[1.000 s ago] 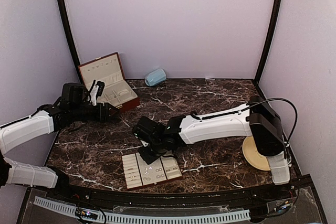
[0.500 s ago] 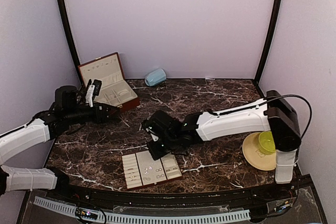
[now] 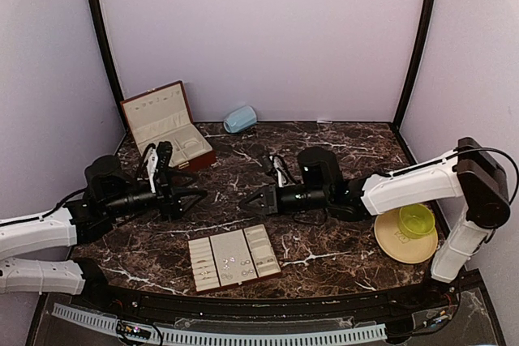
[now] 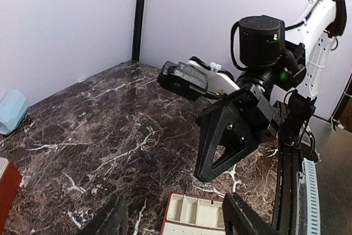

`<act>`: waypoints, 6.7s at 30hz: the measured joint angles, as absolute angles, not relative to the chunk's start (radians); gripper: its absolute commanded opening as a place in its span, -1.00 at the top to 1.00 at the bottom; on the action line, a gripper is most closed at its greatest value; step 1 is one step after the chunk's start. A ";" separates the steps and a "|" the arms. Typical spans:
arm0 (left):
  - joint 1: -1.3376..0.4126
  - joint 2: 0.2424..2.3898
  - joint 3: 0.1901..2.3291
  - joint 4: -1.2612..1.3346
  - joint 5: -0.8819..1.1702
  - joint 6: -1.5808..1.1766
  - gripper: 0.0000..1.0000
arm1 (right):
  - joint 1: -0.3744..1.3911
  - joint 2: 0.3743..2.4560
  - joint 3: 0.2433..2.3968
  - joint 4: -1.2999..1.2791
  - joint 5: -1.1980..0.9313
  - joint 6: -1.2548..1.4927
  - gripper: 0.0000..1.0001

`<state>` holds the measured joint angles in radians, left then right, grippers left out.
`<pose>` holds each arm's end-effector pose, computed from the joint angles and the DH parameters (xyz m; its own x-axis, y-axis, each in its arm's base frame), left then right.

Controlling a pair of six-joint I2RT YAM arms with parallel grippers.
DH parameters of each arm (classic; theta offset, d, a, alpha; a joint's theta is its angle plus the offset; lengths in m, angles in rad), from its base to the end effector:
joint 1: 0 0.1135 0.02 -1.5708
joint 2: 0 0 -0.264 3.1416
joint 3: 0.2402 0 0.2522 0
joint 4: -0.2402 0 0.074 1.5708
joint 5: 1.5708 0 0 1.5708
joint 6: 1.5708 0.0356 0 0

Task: Organize the mixed jewelry
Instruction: Pass from the right arm to the left, then insert the earring into the earring holder.

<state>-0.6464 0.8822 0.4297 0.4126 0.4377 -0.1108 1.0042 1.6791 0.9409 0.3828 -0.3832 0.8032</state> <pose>0.1545 -0.1355 0.2600 -0.1293 -0.0279 -0.9912 0.8747 0.4677 -0.1273 0.1876 0.3197 0.2182 -0.8282 -0.0584 -0.5574 -0.5396 0.3516 0.7650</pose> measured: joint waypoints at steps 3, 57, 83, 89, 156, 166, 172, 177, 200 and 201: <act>-0.732 0.921 0.405 0.489 0.379 -0.041 -0.20 | 1.000 1.674 0.898 0.505 -0.465 0.860 1.00; -0.963 1.202 0.426 0.793 0.223 0.187 0.50 | 0.999 1.625 0.881 0.628 -0.559 0.945 1.00; -0.965 1.205 0.426 0.791 0.228 0.141 0.68 | 0.996 1.635 0.883 0.632 -0.558 0.948 0.87; -0.965 1.205 0.425 0.799 0.231 0.091 0.69 | 0.995 1.636 0.883 0.628 -0.553 0.953 0.56; -0.872 1.512 0.869 -0.515 0.468 -0.398 0.68 | 0.994 1.395 0.702 0.444 -0.346 0.786 0.42; -0.862 1.552 0.905 -0.547 0.483 -0.402 0.69 | 0.994 1.395 0.695 0.427 -0.340 0.785 0.43; -0.861 1.583 0.920 -0.568 0.483 -0.400 0.69 | 0.994 1.395 0.693 0.418 -0.339 0.783 0.42; -0.861 1.588 0.921 -0.579 0.483 -0.400 0.70 | 0.994 1.395 0.689 0.417 -0.339 0.782 0.43; -0.851 1.608 0.921 -0.579 0.478 -0.400 0.72 | 0.994 1.383 0.688 0.410 -0.335 0.782 0.42; -0.850 1.610 0.921 -0.579 0.478 -0.399 0.72 | 0.994 1.383 0.688 0.410 -0.335 0.782 0.43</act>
